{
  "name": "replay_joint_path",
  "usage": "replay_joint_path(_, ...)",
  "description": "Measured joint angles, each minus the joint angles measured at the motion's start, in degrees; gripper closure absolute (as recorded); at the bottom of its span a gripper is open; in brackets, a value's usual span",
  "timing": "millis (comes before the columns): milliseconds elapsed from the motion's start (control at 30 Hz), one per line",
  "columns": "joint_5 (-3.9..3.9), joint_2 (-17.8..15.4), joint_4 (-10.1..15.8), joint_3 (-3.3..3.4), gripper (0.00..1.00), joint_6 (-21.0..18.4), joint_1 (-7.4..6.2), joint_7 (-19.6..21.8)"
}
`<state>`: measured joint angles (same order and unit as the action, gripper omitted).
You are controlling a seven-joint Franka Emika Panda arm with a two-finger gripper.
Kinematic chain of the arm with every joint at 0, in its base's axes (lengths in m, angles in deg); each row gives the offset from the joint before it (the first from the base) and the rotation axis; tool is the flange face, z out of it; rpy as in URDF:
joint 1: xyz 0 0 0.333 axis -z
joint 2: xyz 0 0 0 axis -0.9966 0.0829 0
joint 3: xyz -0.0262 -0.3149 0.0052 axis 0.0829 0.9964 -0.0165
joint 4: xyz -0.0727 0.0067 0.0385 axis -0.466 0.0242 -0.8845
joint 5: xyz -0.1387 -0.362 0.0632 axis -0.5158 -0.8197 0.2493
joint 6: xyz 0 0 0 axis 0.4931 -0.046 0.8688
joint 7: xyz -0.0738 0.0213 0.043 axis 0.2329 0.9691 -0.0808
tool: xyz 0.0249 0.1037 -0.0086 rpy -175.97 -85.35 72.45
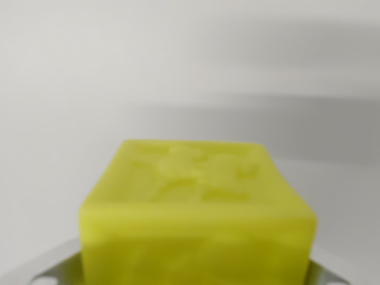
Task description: Pick yellow cube
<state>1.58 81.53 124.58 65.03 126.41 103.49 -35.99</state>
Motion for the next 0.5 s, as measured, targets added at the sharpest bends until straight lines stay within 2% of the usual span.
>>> replay_joint_path(500,-0.32,-5.52,-1.36,0.00,1.00,-6.90,0.01,0.24)
